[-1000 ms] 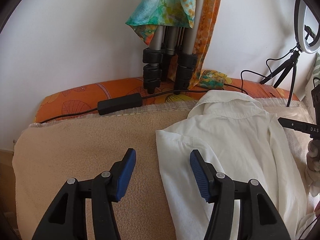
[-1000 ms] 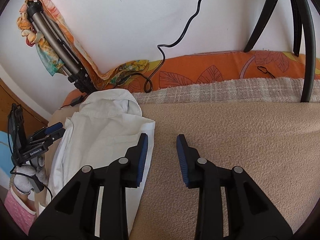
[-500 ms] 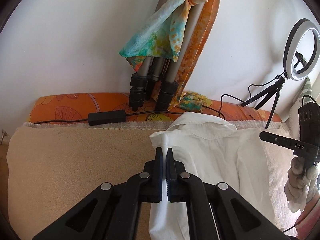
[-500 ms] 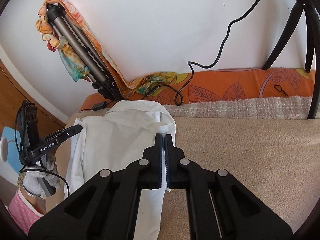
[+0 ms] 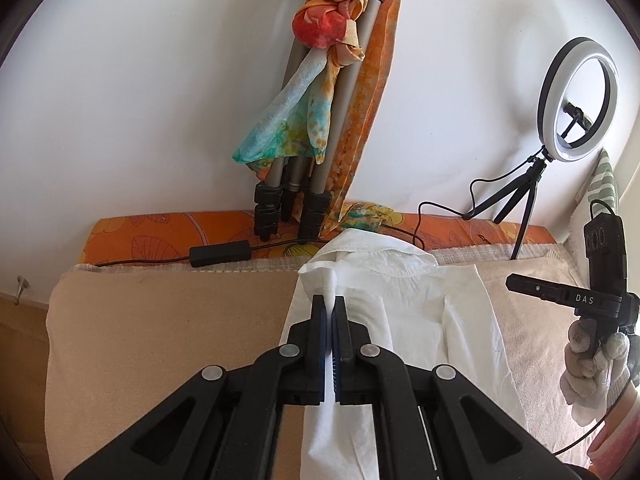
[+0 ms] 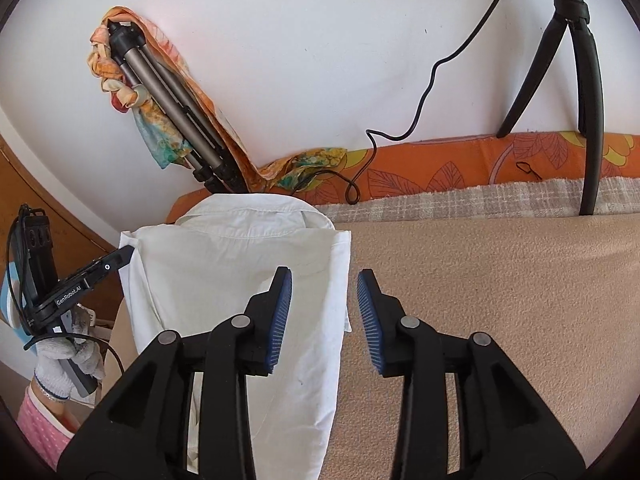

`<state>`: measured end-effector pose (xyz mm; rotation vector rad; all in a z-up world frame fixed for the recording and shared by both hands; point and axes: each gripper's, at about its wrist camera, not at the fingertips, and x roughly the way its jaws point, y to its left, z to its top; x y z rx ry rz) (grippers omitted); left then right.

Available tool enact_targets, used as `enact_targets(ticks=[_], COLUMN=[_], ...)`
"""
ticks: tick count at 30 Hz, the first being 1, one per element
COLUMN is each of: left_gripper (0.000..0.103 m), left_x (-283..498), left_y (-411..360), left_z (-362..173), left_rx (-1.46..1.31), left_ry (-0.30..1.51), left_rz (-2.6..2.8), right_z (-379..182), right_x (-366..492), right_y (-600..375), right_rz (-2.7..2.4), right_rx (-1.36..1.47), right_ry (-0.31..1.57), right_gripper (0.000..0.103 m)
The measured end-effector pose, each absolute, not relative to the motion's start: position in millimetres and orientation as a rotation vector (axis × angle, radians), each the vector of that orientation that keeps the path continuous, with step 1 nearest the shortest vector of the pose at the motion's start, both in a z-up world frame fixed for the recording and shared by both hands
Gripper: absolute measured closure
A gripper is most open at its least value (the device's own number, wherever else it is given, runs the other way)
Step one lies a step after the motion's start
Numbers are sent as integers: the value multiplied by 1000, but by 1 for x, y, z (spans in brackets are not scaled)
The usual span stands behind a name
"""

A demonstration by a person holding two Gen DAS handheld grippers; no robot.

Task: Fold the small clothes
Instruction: 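Grasp the collar with both grippers and fold it down onto the hem fold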

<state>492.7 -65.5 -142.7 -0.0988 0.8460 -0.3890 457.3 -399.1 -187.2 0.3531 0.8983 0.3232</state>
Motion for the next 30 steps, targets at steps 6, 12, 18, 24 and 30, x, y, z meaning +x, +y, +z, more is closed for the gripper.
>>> enact_targets(ticks=[6, 12, 18, 24, 30], left_gripper=[103, 103, 103, 103, 103], left_x=[520, 541, 535, 511, 473], left_y=[-74, -88, -87, -72, -55], left_z=[-169, -205, -197, -156, -119], left_rx=[-43, -6, -26, -67, -95], left_ry=[895, 966, 926, 843, 782], left_rz=[-354, -327, -340, -374, -407], right_z=[-223, -244, -216, -166, -130], right_x=[490, 517, 506, 479, 440], right_y=[-406, -400, -393, -384, -383], right_rz=[354, 354, 392, 413, 450], right_rx=[483, 493, 438, 389, 385], right_ry=[935, 964, 911, 841, 800], right_gripper=[67, 72, 99, 99, 99])
